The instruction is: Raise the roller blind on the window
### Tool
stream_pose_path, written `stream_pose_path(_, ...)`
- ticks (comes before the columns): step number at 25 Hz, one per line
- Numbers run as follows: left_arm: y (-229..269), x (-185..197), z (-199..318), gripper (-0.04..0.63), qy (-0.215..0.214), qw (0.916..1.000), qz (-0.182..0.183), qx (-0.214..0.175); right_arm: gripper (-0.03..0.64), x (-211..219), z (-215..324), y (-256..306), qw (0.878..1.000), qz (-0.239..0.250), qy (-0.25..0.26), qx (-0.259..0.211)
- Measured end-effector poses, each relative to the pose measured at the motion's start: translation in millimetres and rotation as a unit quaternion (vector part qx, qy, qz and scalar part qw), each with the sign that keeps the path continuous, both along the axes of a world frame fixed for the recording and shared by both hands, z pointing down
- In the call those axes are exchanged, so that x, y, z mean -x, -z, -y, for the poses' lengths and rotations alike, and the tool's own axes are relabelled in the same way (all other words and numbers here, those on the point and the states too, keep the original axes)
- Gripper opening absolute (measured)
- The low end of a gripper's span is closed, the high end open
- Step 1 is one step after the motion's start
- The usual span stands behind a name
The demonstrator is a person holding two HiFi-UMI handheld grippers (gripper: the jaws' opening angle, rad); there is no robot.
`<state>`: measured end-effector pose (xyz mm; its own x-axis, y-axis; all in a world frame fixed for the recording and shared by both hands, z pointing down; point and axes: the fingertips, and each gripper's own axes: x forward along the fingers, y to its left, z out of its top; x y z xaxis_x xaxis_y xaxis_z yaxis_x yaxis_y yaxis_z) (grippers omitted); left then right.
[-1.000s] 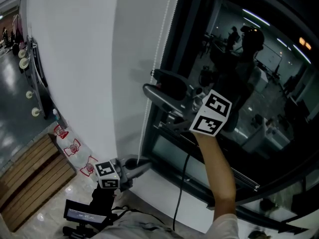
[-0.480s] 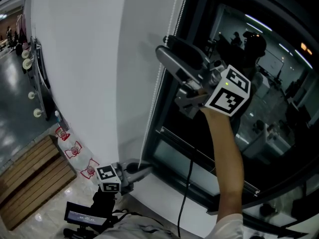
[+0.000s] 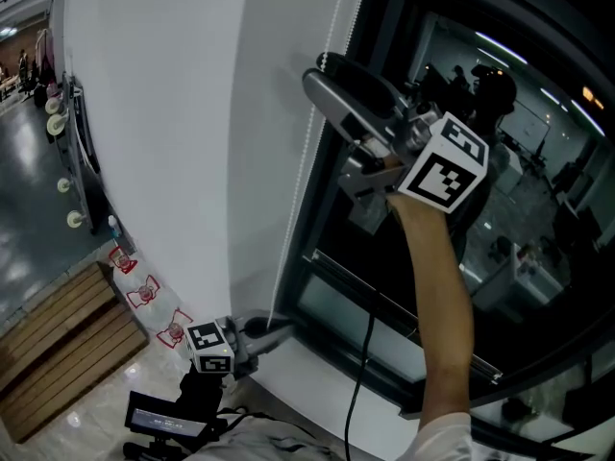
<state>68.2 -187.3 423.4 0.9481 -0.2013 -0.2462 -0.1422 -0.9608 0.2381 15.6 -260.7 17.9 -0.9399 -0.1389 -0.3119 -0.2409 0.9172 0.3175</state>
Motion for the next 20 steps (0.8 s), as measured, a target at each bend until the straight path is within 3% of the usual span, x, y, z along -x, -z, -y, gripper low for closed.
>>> stream_pose_path(5, 0, 1, 2, -0.002, 0.003, 1.0000, -0.002, -0.001, 0.137, 5, 3, 1, 1.000, 0.001, 0.001, 0.008)
stream_pose_path(12, 0, 1, 3, -0.002, 0.007, 1.0000, -0.005, 0.003, 0.017, 3, 7, 1, 0.999, 0.033, -0.015, 0.027)
stream_pose_path(20, -3, 4, 3, -0.002, 0.007, 0.9999, -0.005, 0.010, 0.011, -1, 14, -4, 0.997, 0.036, -0.026, 0.061)
